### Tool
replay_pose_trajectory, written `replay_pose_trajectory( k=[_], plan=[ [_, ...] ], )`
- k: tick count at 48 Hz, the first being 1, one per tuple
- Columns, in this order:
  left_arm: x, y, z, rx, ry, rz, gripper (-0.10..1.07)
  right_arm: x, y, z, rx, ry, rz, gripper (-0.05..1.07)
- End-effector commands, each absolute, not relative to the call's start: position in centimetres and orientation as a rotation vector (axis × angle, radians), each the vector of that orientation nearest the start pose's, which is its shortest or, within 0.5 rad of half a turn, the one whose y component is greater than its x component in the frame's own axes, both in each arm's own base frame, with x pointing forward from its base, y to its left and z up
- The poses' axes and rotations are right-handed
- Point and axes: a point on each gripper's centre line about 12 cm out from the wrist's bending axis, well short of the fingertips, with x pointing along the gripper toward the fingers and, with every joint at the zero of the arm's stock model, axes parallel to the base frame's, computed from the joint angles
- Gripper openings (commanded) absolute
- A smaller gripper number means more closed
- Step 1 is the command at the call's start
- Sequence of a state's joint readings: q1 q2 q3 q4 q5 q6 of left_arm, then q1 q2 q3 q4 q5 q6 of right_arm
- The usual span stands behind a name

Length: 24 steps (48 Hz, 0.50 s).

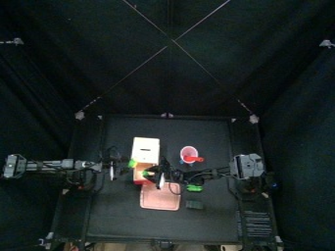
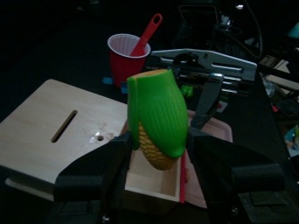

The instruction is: Drop corn husk in drawer

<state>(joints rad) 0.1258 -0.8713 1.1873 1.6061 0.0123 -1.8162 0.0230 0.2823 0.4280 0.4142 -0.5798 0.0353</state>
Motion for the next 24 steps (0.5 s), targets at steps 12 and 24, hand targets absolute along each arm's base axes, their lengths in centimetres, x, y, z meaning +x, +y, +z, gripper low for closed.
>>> replay_pose_trajectory(
  k=[12, 24],
  plan=[
    [20.6, 2.78, 23.98, -0.226, 0.29, 0.17, 0.81, 48.55, -1.77, 20.2, 0.375, 0.081, -0.23, 0.78],
    [20.6, 2.78, 23.98, -0.226, 0.29, 0.17, 0.81, 48.55, -1.84, 20.1, 0.384, 0.082, -0.237, 0.83]
  ],
)
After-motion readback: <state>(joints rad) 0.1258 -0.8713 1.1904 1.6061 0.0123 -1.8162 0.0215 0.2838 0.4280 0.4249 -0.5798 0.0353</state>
